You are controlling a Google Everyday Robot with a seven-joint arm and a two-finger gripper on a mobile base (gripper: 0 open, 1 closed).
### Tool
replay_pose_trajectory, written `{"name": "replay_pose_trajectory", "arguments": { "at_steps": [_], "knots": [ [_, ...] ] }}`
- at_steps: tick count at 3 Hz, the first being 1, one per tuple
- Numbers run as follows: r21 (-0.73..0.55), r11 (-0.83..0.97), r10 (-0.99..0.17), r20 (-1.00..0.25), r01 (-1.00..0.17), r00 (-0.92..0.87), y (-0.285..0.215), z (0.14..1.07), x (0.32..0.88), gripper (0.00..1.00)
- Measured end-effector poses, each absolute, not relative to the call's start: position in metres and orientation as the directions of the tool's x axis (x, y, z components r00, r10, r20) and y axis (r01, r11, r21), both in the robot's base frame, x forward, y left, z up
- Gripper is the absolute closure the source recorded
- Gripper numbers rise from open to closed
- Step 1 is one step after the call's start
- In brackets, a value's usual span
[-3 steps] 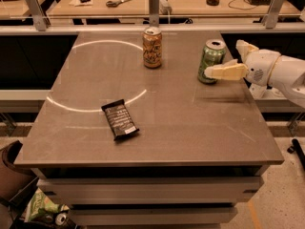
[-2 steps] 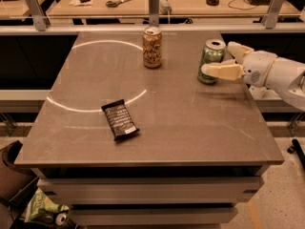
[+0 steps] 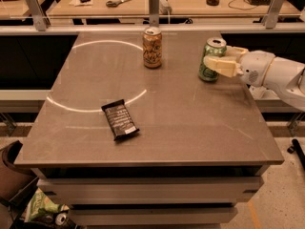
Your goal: Knock green can over
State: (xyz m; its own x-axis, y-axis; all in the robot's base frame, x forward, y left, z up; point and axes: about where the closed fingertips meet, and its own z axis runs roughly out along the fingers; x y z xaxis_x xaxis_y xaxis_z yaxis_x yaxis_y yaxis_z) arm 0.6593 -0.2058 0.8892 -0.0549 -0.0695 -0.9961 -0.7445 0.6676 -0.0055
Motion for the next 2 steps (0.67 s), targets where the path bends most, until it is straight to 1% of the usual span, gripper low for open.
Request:
{"name": "replay_pose_trajectory", "arguments": {
  "at_steps": [1,2],
  "knots": [
    [-0.005,0.664,-0.069,-0.996,-0.748,-0.054,-0.2028,0.8894,0.6598,0.88],
    [-0.005,0.661,-0.069,-0.996,-0.750,-0.054,-0.2001,0.8896,0.6601,1.00]
  ]
}}
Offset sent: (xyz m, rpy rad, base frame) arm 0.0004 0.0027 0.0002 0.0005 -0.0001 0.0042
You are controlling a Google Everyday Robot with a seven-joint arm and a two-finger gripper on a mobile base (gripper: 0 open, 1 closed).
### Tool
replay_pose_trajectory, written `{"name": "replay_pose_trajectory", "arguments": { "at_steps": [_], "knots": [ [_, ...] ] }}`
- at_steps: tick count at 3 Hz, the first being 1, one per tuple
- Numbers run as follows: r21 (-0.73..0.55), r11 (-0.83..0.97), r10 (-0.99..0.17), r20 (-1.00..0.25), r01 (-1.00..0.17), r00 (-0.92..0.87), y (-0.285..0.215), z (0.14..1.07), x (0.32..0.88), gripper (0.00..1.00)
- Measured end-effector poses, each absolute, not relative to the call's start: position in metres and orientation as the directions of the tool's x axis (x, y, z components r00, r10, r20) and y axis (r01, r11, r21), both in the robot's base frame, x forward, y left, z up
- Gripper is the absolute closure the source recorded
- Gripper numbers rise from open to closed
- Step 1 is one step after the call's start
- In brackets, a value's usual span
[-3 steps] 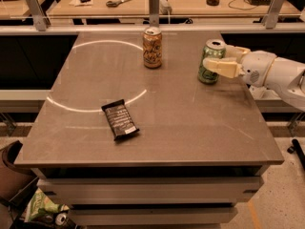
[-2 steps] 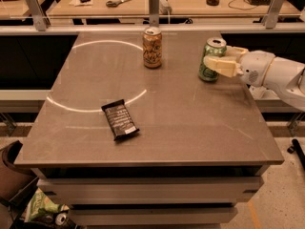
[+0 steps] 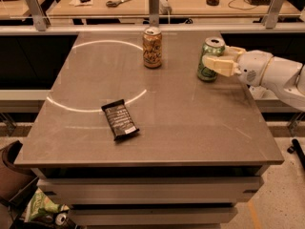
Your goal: Knock green can over
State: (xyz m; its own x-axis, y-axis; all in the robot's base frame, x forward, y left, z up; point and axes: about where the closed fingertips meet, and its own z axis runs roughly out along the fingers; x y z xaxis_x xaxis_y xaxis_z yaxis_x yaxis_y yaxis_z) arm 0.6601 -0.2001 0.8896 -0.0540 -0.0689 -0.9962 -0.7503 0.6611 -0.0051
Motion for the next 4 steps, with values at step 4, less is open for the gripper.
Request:
{"name": "replay_pose_trajectory", "arguments": {
  "at_steps": [4],
  "knots": [
    [-0.131,0.659,-0.383,-0.906,-0.741,-0.180,-0.229,0.943,0.647,1.00]
  ]
}}
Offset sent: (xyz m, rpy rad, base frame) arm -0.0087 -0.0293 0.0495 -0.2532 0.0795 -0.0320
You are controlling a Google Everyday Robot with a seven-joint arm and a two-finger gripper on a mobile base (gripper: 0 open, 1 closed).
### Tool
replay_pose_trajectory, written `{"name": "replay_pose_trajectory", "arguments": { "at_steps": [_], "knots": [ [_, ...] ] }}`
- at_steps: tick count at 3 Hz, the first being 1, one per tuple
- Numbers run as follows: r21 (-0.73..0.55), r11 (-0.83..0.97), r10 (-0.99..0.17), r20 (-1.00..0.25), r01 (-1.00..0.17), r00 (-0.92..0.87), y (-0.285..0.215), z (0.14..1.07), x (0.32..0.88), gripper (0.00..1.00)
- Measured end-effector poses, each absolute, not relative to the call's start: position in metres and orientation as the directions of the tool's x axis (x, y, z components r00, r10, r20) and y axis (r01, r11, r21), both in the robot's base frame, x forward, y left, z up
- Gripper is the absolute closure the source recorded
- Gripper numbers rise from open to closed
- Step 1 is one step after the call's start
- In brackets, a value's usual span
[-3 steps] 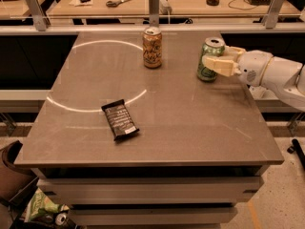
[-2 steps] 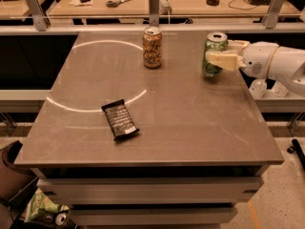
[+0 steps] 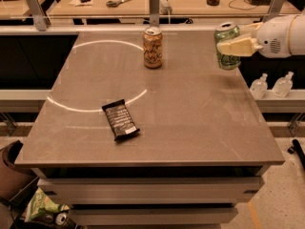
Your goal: Knock green can over
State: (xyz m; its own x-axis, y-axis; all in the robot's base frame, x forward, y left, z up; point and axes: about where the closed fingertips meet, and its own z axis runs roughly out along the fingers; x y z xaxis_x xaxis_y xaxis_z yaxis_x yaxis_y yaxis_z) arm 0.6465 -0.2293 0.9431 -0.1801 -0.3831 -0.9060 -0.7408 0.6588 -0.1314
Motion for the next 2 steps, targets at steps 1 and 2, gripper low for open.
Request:
{"name": "replay_pose_trajectory", "arguments": {
  "at_steps": [1,2],
  "knots": [
    [-0.144,0.636,-0.480,-0.843,-0.758,-0.242,-0.229,0.939,0.641,1.00],
    [-0.143,0.604,-0.561,-0.776,-0.784,-0.290,-0.221,0.924,0.634,1.00]
  ]
}}
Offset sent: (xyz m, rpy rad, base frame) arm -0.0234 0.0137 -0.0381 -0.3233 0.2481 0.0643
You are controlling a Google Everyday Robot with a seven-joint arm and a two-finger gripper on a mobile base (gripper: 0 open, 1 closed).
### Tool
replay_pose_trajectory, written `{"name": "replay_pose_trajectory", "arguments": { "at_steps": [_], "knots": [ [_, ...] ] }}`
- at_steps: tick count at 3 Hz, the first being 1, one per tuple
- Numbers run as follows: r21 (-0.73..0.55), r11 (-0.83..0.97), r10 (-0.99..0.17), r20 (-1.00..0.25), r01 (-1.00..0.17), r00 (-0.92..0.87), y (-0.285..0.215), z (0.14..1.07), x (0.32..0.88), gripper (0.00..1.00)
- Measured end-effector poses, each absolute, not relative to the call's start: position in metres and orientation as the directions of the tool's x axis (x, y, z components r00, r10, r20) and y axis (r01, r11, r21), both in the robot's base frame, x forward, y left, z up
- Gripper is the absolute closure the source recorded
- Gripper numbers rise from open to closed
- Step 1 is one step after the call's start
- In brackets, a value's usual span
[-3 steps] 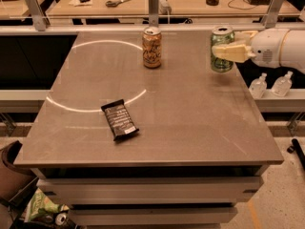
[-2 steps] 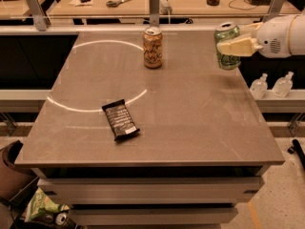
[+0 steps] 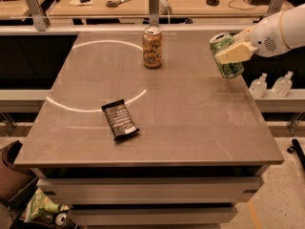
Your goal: Knock green can over
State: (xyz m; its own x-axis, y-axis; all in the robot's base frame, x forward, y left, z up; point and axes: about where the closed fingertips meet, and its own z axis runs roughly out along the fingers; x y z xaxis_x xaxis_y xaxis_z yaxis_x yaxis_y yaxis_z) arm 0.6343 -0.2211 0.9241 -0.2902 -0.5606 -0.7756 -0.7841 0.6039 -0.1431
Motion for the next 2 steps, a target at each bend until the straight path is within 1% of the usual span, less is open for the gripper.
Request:
{"name": "replay_pose_trajectory", "arguments": {
  "at_steps": [1,2],
  "knots": [
    [-0.148,0.569,-0.637,-0.702,-0.809,-0.319,-0.210,0.905,0.627,1.00],
    [-0.184,0.508,-0.732,-0.608,-0.841,-0.309,-0.192,0.889,0.618,1.00]
  ]
}}
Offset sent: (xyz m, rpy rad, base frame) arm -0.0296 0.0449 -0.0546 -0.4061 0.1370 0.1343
